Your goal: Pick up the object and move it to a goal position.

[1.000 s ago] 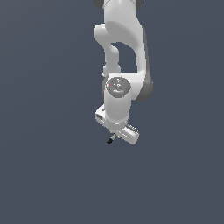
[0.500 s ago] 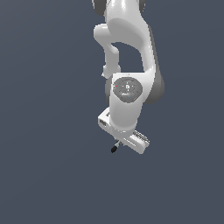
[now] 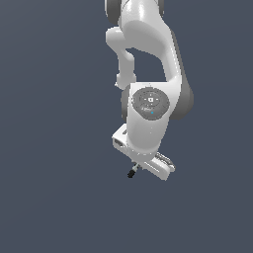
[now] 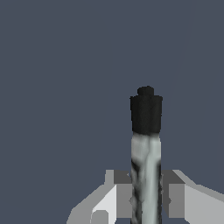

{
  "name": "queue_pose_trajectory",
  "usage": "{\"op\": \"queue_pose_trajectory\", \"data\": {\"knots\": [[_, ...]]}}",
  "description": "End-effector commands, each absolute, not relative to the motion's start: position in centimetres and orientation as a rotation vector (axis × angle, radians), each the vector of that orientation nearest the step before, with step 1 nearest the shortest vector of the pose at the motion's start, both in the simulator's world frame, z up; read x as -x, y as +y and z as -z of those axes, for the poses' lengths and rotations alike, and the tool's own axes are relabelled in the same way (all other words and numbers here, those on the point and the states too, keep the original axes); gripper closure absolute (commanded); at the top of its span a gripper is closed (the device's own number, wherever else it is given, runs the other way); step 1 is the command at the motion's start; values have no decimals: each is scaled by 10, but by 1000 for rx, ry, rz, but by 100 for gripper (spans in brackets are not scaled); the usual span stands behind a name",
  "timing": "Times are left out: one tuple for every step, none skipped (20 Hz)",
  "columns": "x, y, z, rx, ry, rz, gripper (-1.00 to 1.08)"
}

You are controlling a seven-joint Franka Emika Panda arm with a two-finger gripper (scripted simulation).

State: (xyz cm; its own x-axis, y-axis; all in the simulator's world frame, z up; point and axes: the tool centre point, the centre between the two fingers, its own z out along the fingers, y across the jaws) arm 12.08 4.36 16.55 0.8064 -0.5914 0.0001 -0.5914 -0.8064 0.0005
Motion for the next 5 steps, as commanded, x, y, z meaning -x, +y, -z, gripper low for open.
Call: {"op": "queue_pose_trajectory", "data": {"knots": [[-124,44,-167,-2986,-978,0,108],[-124,44,-168,-2986,-978,0,108],[-125,45,-168,-2986,-978,0,108],[-125,45,-168,-2986,-978,0,108],[-125,45,-168,-2986,-978,0,108]]}}
